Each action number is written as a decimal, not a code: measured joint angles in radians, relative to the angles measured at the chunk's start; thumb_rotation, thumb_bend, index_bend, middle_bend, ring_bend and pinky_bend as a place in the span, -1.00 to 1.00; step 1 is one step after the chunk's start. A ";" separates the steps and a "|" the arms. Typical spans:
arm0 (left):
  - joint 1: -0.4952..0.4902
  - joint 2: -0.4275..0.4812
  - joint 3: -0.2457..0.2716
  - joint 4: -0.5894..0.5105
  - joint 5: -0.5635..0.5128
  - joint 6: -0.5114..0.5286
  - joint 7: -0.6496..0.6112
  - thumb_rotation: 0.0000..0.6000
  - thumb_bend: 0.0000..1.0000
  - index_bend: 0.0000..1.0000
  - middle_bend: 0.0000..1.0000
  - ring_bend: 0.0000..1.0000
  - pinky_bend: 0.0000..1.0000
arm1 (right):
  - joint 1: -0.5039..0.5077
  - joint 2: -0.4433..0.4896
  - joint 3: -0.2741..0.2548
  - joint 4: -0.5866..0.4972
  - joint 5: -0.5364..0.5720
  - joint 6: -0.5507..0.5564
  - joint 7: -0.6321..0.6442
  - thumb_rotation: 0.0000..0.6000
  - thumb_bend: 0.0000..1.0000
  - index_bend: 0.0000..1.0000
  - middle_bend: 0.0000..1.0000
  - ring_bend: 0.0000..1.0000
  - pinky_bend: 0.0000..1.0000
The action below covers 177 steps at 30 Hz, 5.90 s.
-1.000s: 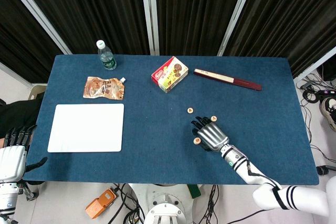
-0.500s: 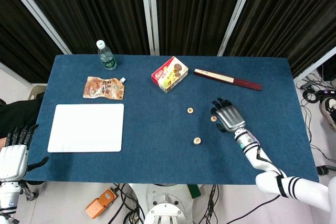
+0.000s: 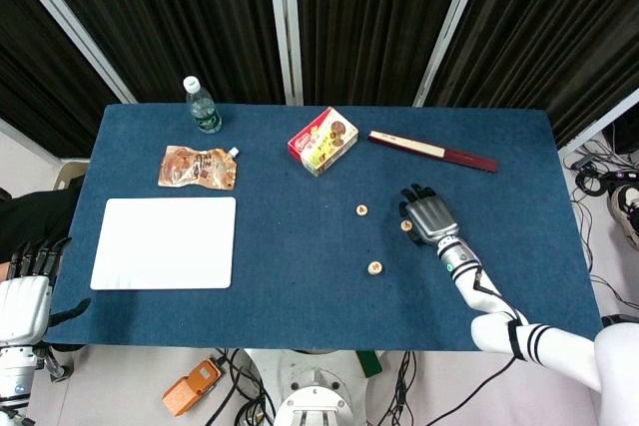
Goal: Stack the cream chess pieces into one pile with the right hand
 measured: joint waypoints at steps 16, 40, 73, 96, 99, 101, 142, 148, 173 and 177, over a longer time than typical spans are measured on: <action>-0.001 0.003 -0.001 -0.001 -0.002 -0.003 0.002 1.00 -1.00 -0.76 -0.76 -0.80 -0.98 | 0.003 -0.010 -0.006 0.013 -0.013 0.005 0.011 1.00 0.01 0.16 -0.54 -0.66 -0.57; 0.006 -0.009 0.002 0.021 -0.005 0.001 -0.022 1.00 -1.00 -0.76 -0.76 -0.80 -0.98 | -0.029 0.183 -0.115 -0.389 -0.261 0.087 -0.026 1.00 0.01 0.13 -0.54 -0.65 -0.57; 0.005 -0.021 0.001 0.040 -0.005 -0.005 -0.034 1.00 -1.00 -0.76 -0.76 -0.80 -0.98 | -0.017 0.142 -0.114 -0.376 -0.222 0.072 -0.095 1.00 0.01 -0.06 -0.54 -0.65 -0.57; -0.002 -0.014 -0.002 0.022 -0.005 -0.011 -0.013 1.00 -1.00 -0.76 -0.76 -0.80 -0.98 | 0.063 0.102 0.026 -0.270 -0.045 0.031 -0.079 1.00 -0.24 -0.16 -0.54 -0.65 -0.57; 0.000 -0.010 -0.001 0.017 -0.012 -0.013 -0.009 1.00 -1.00 -0.76 -0.76 -0.80 -0.98 | 0.113 0.043 0.047 -0.193 0.040 -0.007 -0.131 1.00 -0.26 -0.14 -0.54 -0.65 -0.57; 0.002 -0.009 0.000 0.015 -0.016 -0.016 -0.007 1.00 -1.00 -0.76 -0.76 -0.80 -0.98 | 0.142 0.007 0.056 -0.146 0.087 -0.024 -0.167 1.00 -0.26 -0.13 -0.54 -0.65 -0.57; -0.001 -0.005 -0.002 0.017 -0.027 -0.028 -0.003 1.00 -1.00 -0.76 -0.76 -0.80 -0.98 | 0.234 -0.110 0.046 0.026 0.173 -0.031 -0.167 1.00 -0.07 0.16 -0.51 -0.61 -0.51; -0.003 -0.016 -0.003 0.031 -0.017 -0.023 -0.021 1.00 -1.00 -0.76 -0.76 -0.80 -0.98 | 0.160 0.051 0.005 -0.205 0.049 0.058 -0.120 1.00 -0.07 0.15 -0.51 -0.61 -0.51; 0.003 -0.030 0.003 0.049 -0.003 -0.005 -0.044 1.00 -1.00 -0.76 -0.76 -0.80 -0.98 | 0.012 0.180 -0.153 -0.418 -0.236 0.139 -0.132 1.00 -0.07 0.07 -0.51 -0.61 -0.51; 0.004 -0.031 0.003 0.052 -0.003 -0.005 -0.045 1.00 -1.00 -0.76 -0.76 -0.80 -0.98 | 0.013 0.171 -0.145 -0.417 -0.230 0.132 -0.142 1.00 -0.07 0.06 -0.51 -0.61 -0.51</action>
